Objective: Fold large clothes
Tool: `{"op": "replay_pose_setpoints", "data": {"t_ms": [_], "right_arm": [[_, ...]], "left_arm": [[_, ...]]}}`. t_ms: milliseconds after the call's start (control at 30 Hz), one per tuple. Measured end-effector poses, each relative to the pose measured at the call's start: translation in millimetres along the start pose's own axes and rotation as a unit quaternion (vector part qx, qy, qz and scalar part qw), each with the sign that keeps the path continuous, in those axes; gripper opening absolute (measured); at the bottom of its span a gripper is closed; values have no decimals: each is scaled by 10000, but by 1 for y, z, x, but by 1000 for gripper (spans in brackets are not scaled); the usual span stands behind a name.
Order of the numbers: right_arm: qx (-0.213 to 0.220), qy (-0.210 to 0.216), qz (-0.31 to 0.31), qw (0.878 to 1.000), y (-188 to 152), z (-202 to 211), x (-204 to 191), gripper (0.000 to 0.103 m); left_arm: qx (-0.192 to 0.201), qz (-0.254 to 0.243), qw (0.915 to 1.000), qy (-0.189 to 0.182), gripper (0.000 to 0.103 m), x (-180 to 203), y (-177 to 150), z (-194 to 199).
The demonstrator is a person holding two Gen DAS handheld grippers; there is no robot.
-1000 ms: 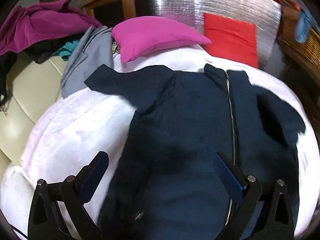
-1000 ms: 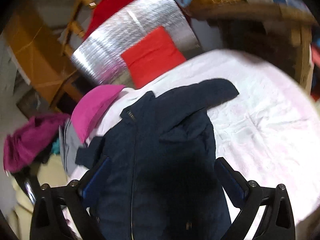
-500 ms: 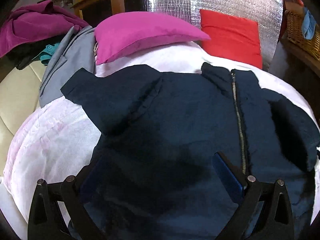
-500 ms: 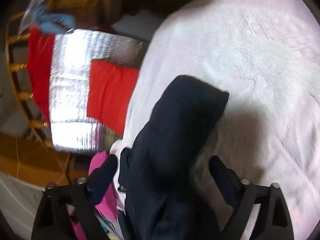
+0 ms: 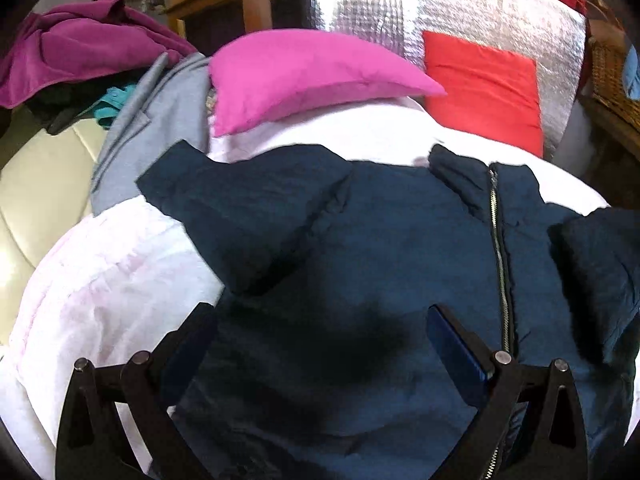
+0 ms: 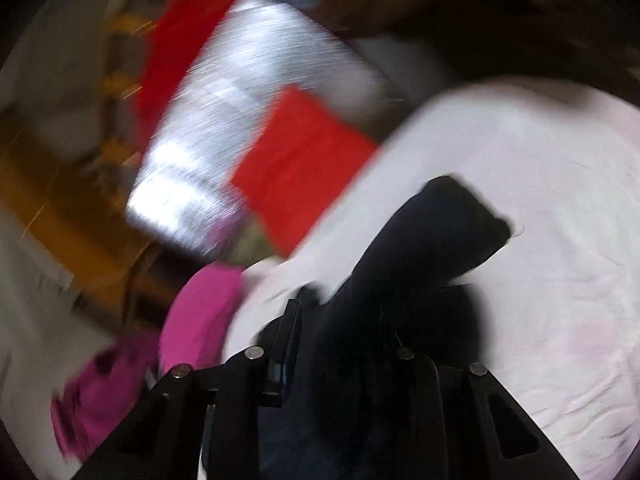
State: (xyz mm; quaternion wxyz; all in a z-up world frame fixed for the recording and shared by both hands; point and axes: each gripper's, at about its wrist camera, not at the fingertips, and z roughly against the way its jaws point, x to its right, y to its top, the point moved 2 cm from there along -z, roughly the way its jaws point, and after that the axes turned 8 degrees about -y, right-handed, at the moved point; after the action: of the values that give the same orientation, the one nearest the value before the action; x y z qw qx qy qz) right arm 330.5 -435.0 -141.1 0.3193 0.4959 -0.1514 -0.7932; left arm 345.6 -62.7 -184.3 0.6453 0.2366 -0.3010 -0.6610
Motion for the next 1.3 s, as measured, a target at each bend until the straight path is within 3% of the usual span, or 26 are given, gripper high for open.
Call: {"op": "replay_pose_setpoints", "data": {"t_ms": [100, 267, 300, 333, 367, 400, 533, 667, 733, 800, 933, 1067, 1167, 1233, 1300], "right_arm": [[-285, 494, 574, 9967, -30, -1, -51, 31], [-1030, 1117, 732, 9857, -75, -24, -100, 33], [-1257, 1194, 711, 9823, -85, -32, -107, 36], [-1447, 1230, 682, 9794, -92, -36, -110, 54], [-1678, 1299, 617, 9753, -99, -42, -114, 78], [-1803, 1325, 564, 9730, -105, -47, -112, 85], [-2109, 1738, 477, 9608, -112, -46, -112, 88], [-2199, 1870, 483, 9562, -107, -20, -92, 88], [-2327, 1733, 416, 9561, -103, -9, -75, 88], [-2195, 1509, 307, 9634, -101, 7, -52, 88], [-1548, 296, -99, 9874, -80, 20, 8, 88], [-918, -739, -362, 9924, -56, 22, 57, 82], [-915, -1328, -465, 9858, -47, 12, 77, 77], [-977, -1350, -596, 9842, -44, 4, 86, 74], [-1105, -1213, -710, 9839, -45, -6, 89, 73]], "left_arm": [[114, 104, 9999, 53, 103, -9, 3, 7], [171, 309, 9992, 164, 103, -28, 6, 13], [169, 362, 9990, 195, 103, -32, 7, 13], [162, 408, 9988, 209, 103, -35, 7, 13], [150, 466, 9986, 201, 103, -38, 8, 12], [143, 522, 9984, 188, 103, -41, 9, 12], [183, 538, 9982, 167, 103, -43, 11, 12], [207, 335, 9992, -10, 103, -32, 12, 12], [228, 214, 9994, -154, 103, -24, 12, 11], [298, 66, 9990, -328, 103, -13, 13, 12], [253, -206, 9954, -898, 103, 9, 11, 10], [-64, -46, 9802, -1980, 103, 32, 9, 6], [-325, 62, 9642, -2632, 103, 53, 8, 10], [-378, 0, 9584, -2829, 103, 74, 10, 18], [-479, -285, 9629, -2639, 103, 97, 13, 18]]}}
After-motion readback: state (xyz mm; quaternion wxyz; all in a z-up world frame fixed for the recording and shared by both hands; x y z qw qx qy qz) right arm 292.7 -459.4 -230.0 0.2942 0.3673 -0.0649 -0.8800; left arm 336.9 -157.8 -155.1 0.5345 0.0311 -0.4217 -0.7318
